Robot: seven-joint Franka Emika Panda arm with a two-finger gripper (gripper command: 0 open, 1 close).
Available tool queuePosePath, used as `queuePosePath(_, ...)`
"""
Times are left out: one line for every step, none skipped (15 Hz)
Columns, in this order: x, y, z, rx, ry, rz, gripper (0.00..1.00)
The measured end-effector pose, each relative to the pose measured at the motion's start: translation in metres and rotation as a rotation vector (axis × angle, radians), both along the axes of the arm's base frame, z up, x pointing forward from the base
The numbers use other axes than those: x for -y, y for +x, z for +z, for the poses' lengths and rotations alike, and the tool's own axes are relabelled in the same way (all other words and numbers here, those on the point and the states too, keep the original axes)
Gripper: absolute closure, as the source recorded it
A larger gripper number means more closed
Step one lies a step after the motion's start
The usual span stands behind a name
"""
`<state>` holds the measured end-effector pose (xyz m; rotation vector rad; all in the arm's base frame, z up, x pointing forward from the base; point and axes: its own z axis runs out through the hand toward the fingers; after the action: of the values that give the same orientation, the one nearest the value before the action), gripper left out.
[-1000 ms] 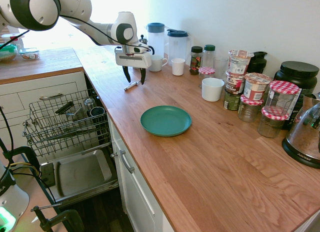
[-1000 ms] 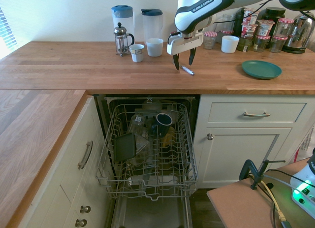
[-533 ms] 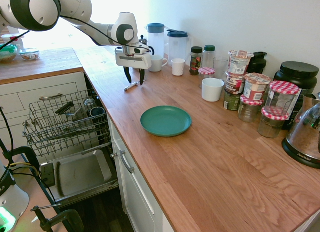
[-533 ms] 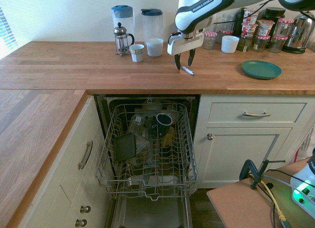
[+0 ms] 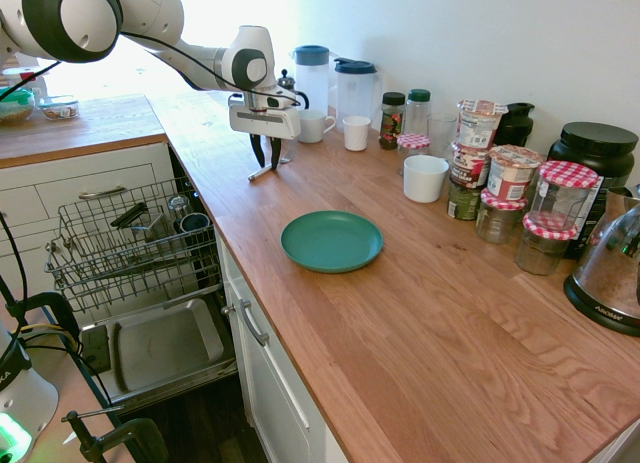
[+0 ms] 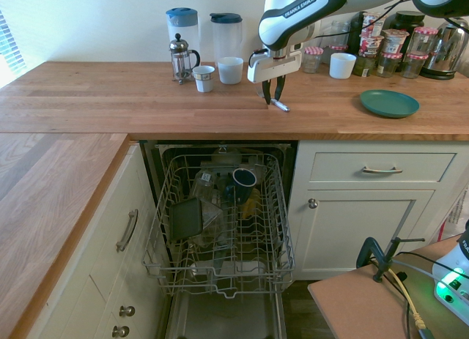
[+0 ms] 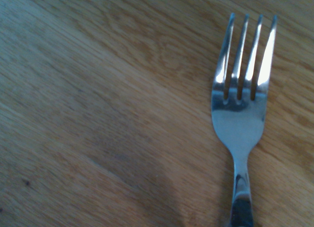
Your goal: Put the fork in the dishwasher
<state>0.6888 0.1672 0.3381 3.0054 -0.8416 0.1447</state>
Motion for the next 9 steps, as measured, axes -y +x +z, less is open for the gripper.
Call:
queuePosePath(0.0,0.0,0.0,0.0,0.0,0.0,1.0)
queuePosePath(0.0,0.0,0.0,-0.001,0.001,0.0,1.0)
queuePosePath(0.0,0.0,-0.001,-0.002,0.004,-0.002,1.0)
queuePosePath(0.001,0.0,-0.001,-0.003,0.007,-0.005,1.0)
queuePosePath(0.002,0.001,0.0,-0.004,0.013,-0.01,1.0)
queuePosePath(0.004,0.001,0.0,-0.006,0.022,-0.02,1.0)
queuePosePath(0.007,0.002,0.001,-0.011,0.033,-0.034,1.0)
queuePosePath(0.011,0.002,0.001,-0.016,0.041,-0.054,1.0)
queuePosePath(0.016,0.003,0.002,-0.017,0.048,-0.084,1.0)
